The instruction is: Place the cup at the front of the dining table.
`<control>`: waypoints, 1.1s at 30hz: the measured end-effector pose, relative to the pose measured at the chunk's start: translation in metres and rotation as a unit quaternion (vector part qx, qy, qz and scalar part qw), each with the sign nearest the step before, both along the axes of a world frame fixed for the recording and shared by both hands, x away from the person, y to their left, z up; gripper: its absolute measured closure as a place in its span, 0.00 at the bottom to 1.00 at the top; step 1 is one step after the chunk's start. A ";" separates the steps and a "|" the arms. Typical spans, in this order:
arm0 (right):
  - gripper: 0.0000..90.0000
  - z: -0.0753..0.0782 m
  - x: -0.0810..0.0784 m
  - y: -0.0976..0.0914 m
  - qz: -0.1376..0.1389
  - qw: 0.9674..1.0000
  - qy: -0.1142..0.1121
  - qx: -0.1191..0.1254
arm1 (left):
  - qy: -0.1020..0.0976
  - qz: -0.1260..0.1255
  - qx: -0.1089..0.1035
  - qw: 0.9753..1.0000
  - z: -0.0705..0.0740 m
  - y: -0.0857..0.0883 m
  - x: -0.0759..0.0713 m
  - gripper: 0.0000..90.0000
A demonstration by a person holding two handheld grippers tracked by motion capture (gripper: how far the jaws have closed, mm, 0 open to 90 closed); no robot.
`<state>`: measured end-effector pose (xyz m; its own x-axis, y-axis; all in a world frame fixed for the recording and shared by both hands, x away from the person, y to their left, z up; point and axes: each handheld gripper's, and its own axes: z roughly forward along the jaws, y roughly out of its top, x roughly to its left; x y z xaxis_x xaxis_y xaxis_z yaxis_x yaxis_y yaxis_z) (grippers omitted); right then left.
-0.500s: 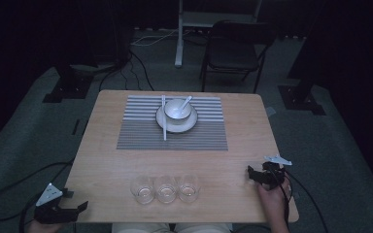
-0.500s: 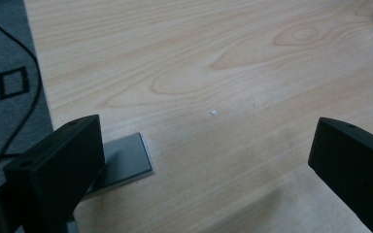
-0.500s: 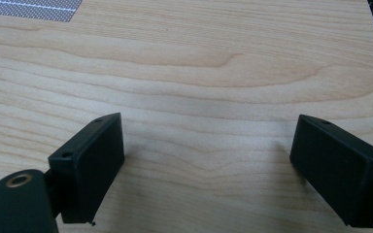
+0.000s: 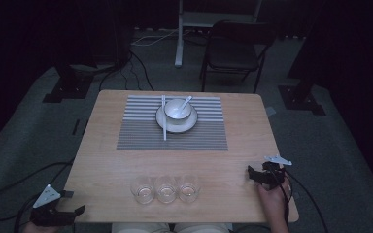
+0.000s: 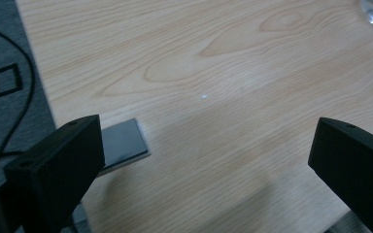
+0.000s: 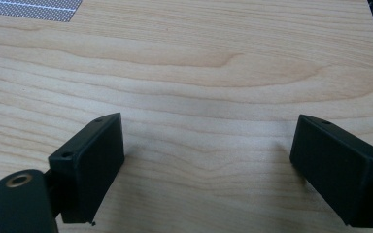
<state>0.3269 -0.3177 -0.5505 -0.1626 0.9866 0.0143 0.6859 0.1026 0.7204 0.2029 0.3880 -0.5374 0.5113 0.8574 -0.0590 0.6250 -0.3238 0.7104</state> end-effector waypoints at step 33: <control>0.13 0.000 0.000 0.000 0.000 1.000 0.000 0.000 | 0.006 -0.086 -0.001 0.996 0.008 -0.043 0.016 0.00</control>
